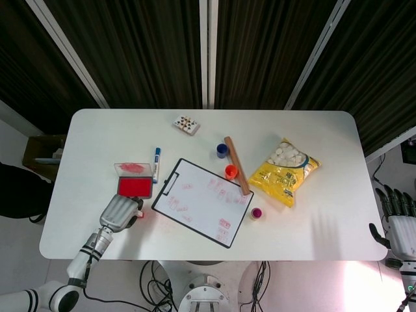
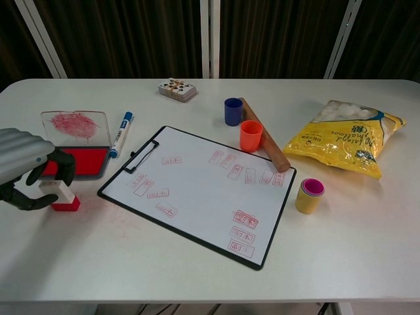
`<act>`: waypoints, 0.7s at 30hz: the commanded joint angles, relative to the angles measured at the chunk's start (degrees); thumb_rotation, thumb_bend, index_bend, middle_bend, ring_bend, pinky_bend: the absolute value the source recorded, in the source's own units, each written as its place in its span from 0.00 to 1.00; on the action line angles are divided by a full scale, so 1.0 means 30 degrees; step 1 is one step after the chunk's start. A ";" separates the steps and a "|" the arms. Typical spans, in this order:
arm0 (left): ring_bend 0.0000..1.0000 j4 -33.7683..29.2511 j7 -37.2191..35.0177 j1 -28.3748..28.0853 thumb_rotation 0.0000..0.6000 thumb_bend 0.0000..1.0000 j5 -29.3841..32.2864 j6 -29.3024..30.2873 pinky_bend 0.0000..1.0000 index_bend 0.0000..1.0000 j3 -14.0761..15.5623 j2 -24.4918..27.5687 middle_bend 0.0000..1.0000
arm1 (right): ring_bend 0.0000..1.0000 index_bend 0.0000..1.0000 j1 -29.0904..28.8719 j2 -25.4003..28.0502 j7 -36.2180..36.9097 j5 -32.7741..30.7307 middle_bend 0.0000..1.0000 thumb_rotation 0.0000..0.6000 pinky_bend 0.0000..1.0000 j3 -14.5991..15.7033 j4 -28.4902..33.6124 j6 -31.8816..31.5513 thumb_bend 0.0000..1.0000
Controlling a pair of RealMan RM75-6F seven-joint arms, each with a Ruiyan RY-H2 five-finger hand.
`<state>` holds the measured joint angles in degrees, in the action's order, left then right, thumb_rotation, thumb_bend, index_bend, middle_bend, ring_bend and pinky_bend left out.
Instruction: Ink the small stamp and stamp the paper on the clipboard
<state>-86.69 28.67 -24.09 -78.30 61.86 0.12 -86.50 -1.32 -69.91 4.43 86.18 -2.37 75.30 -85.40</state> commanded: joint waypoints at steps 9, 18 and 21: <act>0.64 -0.0112 -0.0445 -0.0111 1.00 0.35 0.0417 -0.0247 0.81 0.51 0.0027 0.0139 0.53 | 0.00 0.00 -0.0044 -0.0097 -0.0152 0.0014 0.00 1.00 0.00 0.0008 -0.0029 0.0047 0.26; 0.65 -0.0066 -0.1073 -0.0175 1.00 0.35 0.0617 -0.0291 0.81 0.55 -0.0032 0.0178 0.57 | 0.00 0.00 -0.0072 -0.0149 -0.0176 -0.0021 0.00 1.00 0.00 0.0030 -0.0095 0.0151 0.26; 0.65 -0.0042 -0.1275 -0.0227 1.00 0.35 0.0694 -0.0397 0.81 0.56 -0.0036 0.0219 0.58 | 0.00 0.00 -0.0085 -0.0153 -0.0191 0.0016 0.00 1.00 0.00 0.0041 -0.0081 0.0143 0.26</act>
<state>-86.85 24.93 -24.71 -76.28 60.74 0.03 -85.88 -1.57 -70.37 3.86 86.22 -2.25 75.05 -84.98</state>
